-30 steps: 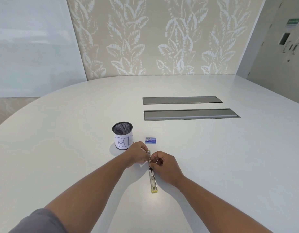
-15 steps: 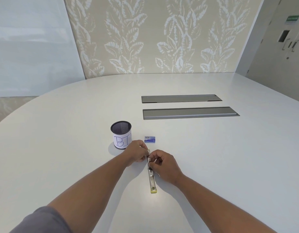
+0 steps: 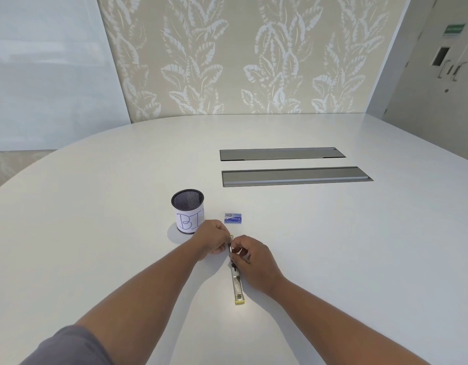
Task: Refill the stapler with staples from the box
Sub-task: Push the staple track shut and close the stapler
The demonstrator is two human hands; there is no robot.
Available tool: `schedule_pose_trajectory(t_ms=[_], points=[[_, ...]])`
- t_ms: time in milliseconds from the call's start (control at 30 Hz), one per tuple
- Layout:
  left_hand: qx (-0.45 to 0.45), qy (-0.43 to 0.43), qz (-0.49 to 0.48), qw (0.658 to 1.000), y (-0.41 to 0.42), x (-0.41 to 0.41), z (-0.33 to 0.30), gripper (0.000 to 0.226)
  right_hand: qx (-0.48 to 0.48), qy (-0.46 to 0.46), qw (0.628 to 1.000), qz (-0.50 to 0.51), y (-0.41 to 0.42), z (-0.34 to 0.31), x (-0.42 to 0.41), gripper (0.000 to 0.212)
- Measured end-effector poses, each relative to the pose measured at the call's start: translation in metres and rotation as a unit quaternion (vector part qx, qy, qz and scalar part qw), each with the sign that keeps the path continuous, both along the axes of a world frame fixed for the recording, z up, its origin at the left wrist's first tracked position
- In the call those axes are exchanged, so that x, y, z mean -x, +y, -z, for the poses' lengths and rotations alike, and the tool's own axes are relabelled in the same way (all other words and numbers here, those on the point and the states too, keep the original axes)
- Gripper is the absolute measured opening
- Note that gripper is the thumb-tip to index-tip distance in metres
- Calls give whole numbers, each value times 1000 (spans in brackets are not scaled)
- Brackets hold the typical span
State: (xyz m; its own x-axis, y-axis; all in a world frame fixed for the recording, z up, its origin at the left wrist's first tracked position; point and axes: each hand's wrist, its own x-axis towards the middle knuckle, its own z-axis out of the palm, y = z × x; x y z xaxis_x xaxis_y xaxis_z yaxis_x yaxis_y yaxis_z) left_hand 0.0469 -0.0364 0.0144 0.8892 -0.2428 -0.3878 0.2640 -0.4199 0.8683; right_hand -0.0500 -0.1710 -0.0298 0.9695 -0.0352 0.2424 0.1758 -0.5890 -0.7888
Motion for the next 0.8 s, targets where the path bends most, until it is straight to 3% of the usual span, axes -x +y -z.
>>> schedule_pose_trajectory(t_ms=[267, 800], points=[[9, 10, -10, 1000, 1, 0, 0, 19, 85, -26, 996, 23, 1, 6, -3, 19], [29, 20, -23, 999, 1, -2, 4, 18, 116, -32, 992, 31, 6, 1, -6, 14]])
